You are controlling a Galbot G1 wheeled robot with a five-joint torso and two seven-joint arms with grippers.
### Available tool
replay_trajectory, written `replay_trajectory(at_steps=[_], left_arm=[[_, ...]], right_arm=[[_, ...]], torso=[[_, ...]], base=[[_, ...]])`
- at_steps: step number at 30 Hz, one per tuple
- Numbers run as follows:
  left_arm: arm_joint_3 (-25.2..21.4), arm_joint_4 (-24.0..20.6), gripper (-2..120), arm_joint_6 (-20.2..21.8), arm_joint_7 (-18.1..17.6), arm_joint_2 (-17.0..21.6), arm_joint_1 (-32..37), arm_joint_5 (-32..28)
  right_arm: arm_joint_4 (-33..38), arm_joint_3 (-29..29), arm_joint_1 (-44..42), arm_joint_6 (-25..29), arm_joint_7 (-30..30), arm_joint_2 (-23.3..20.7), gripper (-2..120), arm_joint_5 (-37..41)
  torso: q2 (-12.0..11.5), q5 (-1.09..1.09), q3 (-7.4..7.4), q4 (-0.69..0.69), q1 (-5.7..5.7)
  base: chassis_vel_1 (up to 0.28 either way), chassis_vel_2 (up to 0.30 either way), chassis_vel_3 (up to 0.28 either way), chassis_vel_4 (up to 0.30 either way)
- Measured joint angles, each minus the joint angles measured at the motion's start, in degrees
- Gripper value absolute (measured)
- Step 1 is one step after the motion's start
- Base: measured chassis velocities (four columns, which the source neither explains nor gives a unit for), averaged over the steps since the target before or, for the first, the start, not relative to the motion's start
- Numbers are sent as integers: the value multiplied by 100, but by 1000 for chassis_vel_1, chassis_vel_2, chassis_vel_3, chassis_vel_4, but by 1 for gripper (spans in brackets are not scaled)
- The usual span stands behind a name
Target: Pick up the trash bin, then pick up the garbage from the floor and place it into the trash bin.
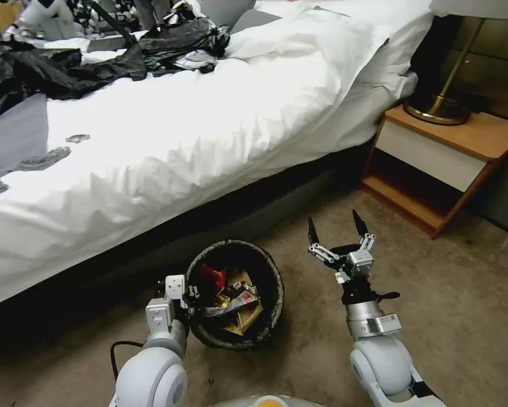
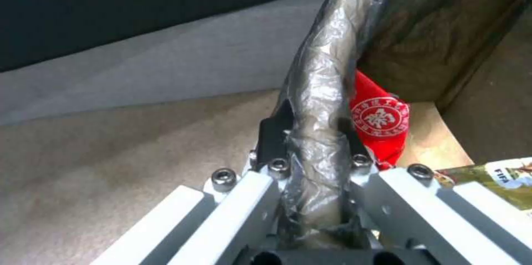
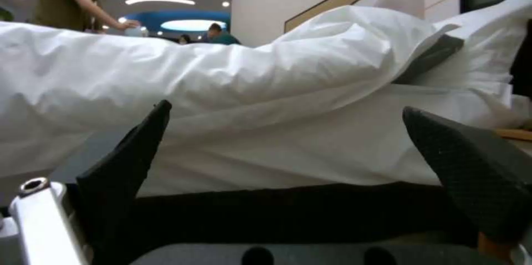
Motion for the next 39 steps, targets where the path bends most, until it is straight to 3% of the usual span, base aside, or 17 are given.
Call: replay_trajectory(at_steps=[39], left_arm=[[-51, -91, 0, 12, 9, -18, 100, 44]], right_arm=[[-57, -83, 125, -94, -25, -59, 100, -58]], torso=[[0, 0, 0, 0, 0]], base=[[110, 111, 114, 113]])
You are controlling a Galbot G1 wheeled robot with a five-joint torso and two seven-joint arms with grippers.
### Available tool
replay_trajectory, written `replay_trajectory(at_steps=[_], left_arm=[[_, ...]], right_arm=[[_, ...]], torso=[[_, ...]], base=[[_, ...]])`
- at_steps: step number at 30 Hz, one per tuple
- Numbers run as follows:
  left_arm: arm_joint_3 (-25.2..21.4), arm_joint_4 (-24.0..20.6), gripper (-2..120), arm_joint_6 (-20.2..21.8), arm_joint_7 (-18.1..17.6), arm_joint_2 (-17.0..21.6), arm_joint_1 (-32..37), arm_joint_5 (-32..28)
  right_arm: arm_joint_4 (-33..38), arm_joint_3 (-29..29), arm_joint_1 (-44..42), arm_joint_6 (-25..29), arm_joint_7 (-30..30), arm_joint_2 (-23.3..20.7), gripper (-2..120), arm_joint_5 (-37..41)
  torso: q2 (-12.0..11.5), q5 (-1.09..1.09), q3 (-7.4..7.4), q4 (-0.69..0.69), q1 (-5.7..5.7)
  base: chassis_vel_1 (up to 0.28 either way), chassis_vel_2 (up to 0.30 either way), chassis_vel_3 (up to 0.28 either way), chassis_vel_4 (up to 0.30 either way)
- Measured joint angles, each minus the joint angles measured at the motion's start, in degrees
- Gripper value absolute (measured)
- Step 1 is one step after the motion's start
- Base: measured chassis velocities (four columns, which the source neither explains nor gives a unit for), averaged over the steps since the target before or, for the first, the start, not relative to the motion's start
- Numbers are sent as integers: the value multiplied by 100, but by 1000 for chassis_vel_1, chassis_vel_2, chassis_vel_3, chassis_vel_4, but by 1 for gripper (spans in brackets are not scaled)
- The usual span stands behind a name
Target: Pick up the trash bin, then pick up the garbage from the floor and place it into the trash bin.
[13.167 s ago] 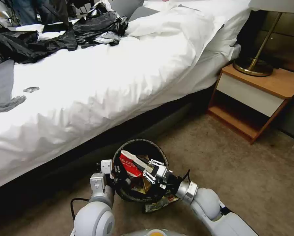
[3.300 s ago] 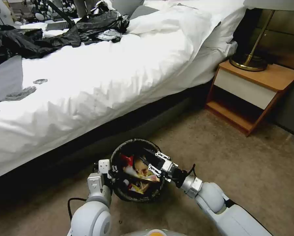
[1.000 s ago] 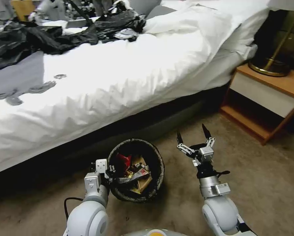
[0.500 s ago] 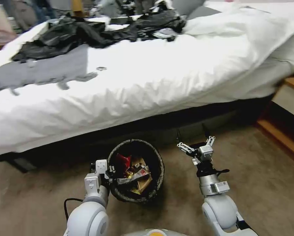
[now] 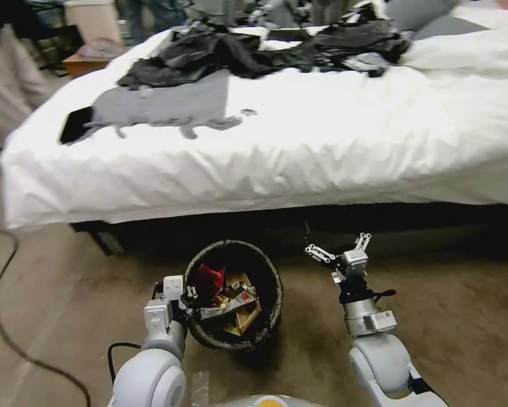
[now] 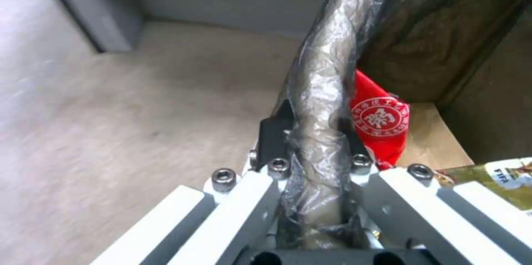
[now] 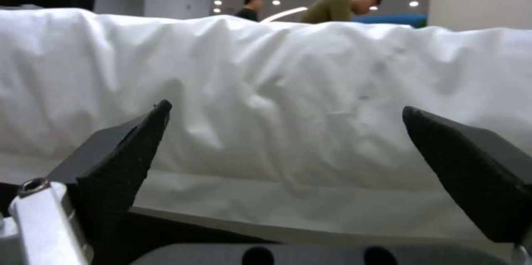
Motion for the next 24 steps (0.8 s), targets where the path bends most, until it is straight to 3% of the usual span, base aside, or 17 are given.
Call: replay_trajectory(at_steps=[24], left_arm=[[-12, -75, 0, 7, 2, 8, 19, -6]], right_arm=[[14, -39, -31, 19, -29, 8, 100, -33]], torso=[[0, 0, 0, -1, 0]], base=[[121, 131, 127, 126]])
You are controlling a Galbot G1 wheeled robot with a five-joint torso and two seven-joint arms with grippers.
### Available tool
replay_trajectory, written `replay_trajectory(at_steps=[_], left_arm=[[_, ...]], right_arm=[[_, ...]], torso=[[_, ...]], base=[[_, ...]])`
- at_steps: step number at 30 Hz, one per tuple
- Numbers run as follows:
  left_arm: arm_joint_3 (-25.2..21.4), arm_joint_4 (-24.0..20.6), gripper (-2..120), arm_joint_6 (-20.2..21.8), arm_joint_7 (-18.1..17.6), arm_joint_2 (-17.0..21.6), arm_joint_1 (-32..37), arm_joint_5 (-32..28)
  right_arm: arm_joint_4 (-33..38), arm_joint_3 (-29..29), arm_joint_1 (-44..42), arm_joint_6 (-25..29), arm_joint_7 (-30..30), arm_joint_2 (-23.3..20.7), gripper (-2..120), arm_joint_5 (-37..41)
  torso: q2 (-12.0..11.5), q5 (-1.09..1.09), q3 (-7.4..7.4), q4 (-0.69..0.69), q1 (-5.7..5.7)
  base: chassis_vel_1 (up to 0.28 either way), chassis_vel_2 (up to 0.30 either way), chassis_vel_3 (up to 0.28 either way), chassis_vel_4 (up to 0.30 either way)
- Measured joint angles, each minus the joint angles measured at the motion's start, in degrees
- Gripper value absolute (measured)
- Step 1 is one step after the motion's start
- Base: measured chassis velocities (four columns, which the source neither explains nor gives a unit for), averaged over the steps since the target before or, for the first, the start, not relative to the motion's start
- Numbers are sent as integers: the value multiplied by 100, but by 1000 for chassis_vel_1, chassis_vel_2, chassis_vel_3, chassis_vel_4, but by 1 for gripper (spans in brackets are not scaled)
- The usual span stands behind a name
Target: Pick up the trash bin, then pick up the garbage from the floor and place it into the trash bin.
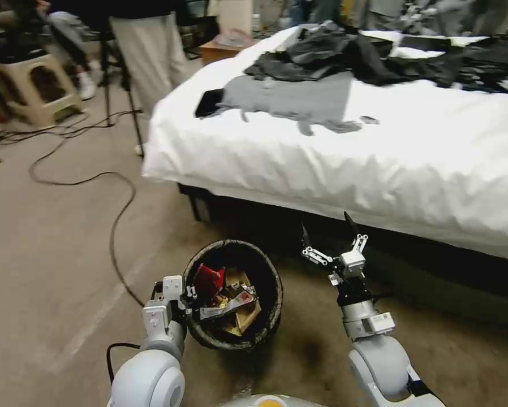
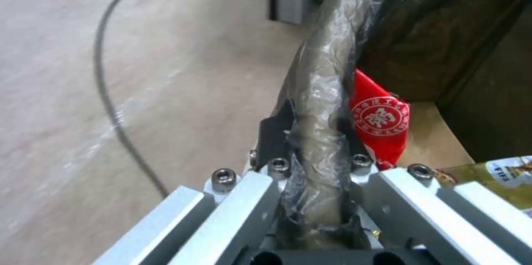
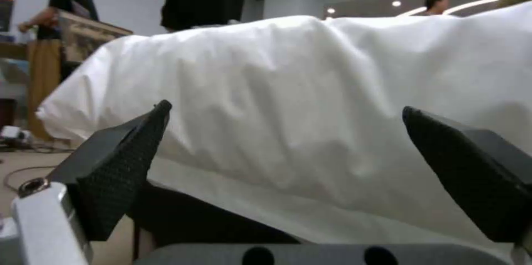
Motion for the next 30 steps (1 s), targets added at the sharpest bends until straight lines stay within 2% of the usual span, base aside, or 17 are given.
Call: replay_trajectory(at_steps=[30], left_arm=[[-54, -43, 0, 5, -3, -20, -45, -51]], right_arm=[[-24, -11, -26, 74, -64, 41, 100, -27]], torso=[[0, 0, 0, 0, 0]], base=[[125, 127, 127, 126]])
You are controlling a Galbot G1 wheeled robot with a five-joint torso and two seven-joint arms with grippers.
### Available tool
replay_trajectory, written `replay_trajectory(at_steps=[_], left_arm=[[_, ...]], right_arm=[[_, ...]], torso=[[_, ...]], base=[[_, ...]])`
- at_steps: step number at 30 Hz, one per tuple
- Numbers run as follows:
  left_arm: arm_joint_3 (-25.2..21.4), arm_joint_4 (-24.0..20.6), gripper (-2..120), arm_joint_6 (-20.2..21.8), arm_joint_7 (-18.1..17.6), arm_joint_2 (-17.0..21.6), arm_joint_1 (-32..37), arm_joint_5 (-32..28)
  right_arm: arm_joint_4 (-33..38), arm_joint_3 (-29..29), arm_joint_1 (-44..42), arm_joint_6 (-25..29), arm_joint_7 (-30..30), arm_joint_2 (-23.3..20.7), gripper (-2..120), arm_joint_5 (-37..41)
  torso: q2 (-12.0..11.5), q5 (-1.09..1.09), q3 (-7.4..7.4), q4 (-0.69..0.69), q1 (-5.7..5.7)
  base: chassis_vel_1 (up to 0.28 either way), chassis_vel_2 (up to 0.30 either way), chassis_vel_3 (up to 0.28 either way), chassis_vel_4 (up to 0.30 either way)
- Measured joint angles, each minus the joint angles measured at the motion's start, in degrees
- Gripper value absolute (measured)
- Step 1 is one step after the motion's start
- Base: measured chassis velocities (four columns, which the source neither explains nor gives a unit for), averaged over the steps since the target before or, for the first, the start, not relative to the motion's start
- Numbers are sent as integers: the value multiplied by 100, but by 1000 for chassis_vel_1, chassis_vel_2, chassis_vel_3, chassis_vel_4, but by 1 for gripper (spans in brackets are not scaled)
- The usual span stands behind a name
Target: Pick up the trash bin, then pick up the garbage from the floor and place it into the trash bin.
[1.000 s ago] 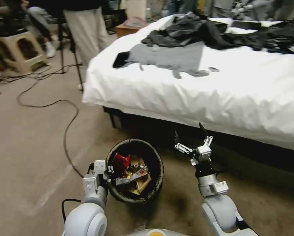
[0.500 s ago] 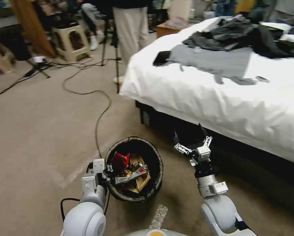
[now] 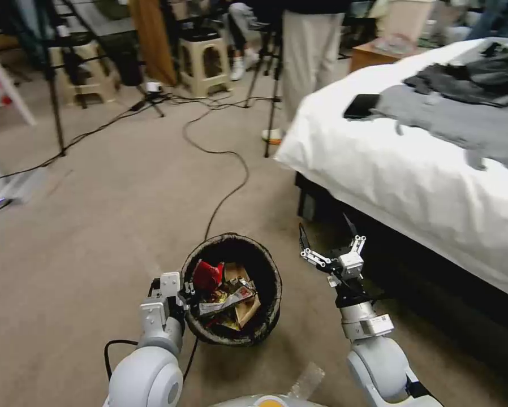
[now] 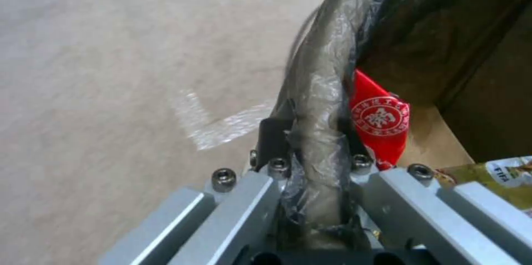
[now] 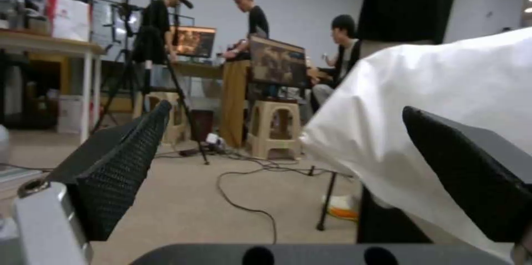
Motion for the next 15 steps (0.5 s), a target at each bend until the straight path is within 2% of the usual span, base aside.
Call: replay_trajectory(at_steps=[15], left_arm=[[8, 0, 0, -26, -5, -12, -11, 8]], right_arm=[[1, -8, -26, 21, -40, 27, 100, -16]], torso=[[0, 0, 0, 0, 0]], base=[[121, 123, 124, 122]])
